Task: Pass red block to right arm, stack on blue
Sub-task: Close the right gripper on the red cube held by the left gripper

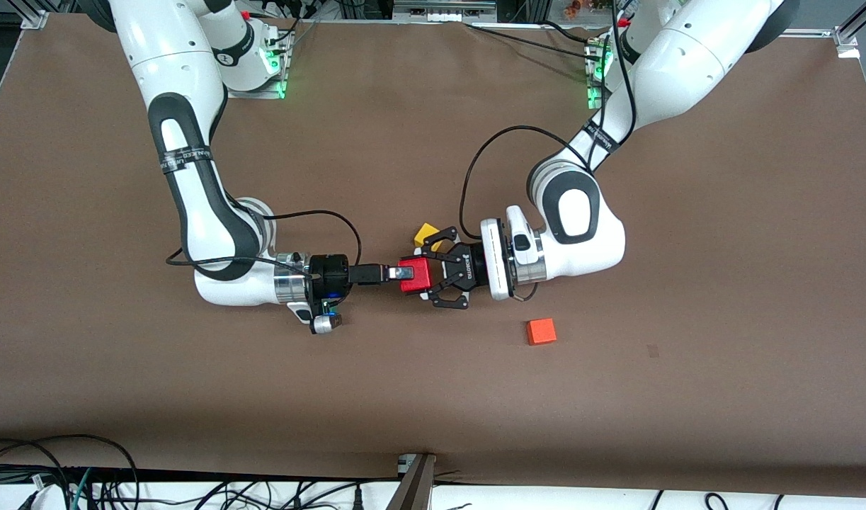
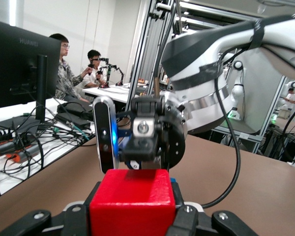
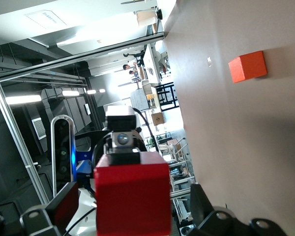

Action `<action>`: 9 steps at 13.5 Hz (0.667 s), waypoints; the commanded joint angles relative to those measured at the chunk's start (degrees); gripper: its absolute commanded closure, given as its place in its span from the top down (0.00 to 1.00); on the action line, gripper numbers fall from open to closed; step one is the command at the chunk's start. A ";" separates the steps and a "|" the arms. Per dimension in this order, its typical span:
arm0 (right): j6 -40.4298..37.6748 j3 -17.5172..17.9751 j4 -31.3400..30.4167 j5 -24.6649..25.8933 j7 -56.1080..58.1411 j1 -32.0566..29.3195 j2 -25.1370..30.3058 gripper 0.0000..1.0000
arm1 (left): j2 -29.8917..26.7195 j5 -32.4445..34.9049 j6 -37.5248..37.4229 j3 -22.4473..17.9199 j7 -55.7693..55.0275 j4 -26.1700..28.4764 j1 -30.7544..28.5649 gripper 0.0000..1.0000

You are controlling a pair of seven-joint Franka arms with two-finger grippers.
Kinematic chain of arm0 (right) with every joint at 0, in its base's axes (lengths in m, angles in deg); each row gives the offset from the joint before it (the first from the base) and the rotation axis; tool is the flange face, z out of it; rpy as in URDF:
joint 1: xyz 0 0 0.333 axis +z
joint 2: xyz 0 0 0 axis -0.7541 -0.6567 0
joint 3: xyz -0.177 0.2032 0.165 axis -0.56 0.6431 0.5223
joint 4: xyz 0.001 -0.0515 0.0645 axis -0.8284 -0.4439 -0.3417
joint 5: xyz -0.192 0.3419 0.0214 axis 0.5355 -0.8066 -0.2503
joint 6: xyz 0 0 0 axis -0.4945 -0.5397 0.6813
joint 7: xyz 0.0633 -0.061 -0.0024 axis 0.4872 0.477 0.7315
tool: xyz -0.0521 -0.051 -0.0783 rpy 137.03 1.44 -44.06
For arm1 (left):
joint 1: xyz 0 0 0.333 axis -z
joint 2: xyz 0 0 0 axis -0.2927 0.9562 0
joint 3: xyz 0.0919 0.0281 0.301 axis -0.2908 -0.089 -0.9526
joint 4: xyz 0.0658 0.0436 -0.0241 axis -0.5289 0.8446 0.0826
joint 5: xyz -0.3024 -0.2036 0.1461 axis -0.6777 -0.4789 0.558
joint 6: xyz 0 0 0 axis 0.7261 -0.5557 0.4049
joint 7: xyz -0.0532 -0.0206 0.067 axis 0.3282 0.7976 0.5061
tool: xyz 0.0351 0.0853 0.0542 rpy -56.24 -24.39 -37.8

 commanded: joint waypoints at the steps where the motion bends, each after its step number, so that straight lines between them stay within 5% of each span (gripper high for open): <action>1: 0.62 -0.18 0.13 -1.90 1.15 0.22 0.24 1.00 | 1.18 -2.50 2.19 -0.17 0.82 -3.04 1.50 0.12; 2: 0.70 -0.18 0.04 -1.90 1.24 0.22 0.33 0.78 | 1.27 -2.50 2.19 -0.17 0.82 -3.04 1.42 0.12; 3: 0.62 -0.18 0.04 -1.90 1.50 0.22 0.41 0.31 | 1.27 -2.50 2.19 -0.17 0.82 -3.13 1.42 0.12; 4: 0.53 -0.18 0.04 -1.90 1.59 -0.04 0.41 0.14 | 1.35 -2.50 2.19 -0.17 0.82 -3.04 1.42 0.12; 6: 0.53 -0.18 0.04 -1.81 1.59 -0.13 0.41 0.00 | 1.53 -2.42 2.19 -0.25 0.82 -3.04 1.33 0.12; 8: 0.00 -0.18 0.13 -1.81 1.41 -0.56 0.50 0.00 | 1.71 -2.42 2.19 -0.25 0.82 -3.04 1.33 0.15; 9: 0.00 -0.18 0.13 -1.81 1.24 -0.57 0.50 0.00 | 1.53 -2.16 2.19 -0.25 1.16 -2.87 1.16 0.99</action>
